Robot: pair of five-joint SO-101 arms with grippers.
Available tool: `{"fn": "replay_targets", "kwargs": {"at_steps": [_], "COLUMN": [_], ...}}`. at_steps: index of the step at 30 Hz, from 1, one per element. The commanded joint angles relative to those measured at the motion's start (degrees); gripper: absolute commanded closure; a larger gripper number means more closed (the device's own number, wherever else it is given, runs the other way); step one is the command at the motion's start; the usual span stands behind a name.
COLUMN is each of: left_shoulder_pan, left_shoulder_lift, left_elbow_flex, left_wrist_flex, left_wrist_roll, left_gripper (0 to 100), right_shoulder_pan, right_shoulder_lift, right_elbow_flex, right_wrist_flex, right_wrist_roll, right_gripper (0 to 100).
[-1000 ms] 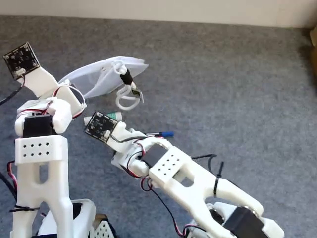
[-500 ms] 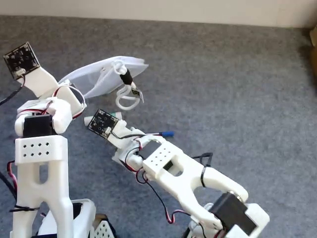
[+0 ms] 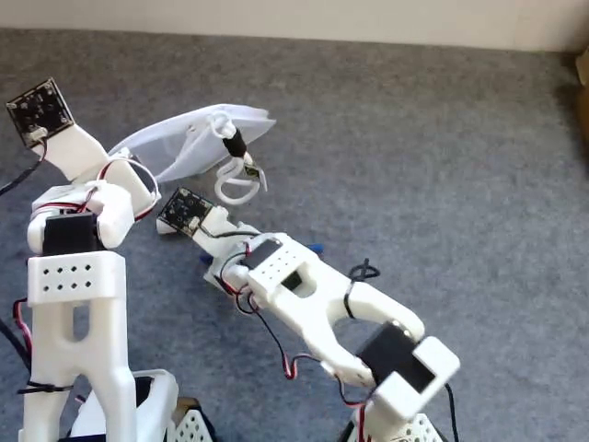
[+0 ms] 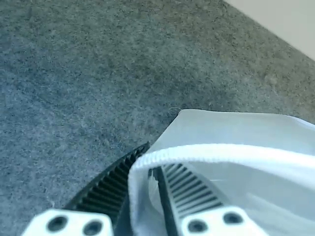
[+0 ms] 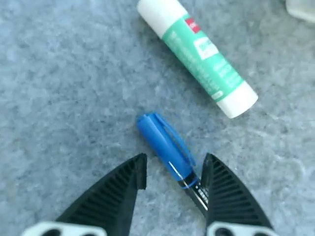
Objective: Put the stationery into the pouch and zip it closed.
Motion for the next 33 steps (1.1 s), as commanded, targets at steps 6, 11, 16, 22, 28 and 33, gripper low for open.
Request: {"fn": "replay_targets", "kwargs": {"at_steps": [6, 11, 16, 22, 28, 33], "left_shoulder_pan": [-1.4, -1.4, -1.4, -1.4, -1.4, -1.4], "left_shoulder_lift": [0.7, 0.7, 0.7, 0.7, 0.7, 0.7], "left_elbow_flex": [0.0, 0.0, 0.0, 0.0, 0.0, 0.0], "left_wrist_flex": [-0.8, -0.8, -0.8, -0.8, -0.8, -0.8], "left_wrist_roll": [0.4, 0.4, 0.4, 0.4, 0.4, 0.4], "left_gripper": [99, 99, 99, 99, 99, 99], "right_shoulder_pan": [0.9, 0.9, 0.7, 0.7, 0.9, 0.9], "right_shoulder_lift": [6.2, 6.4, 6.3, 6.3, 6.3, 6.4], "right_elbow_flex": [-6.6, -6.8, -6.5, -6.8, -9.9, -12.4], "right_wrist_flex": [-1.2, -1.0, -0.8, 7.3, 15.3, 23.0], "right_wrist_roll": [0.6, 1.3, 9.8, 10.1, 10.1, 10.2], "right_gripper": [82.7, 96.7, 99.1, 99.3, 99.3, 99.3]}}
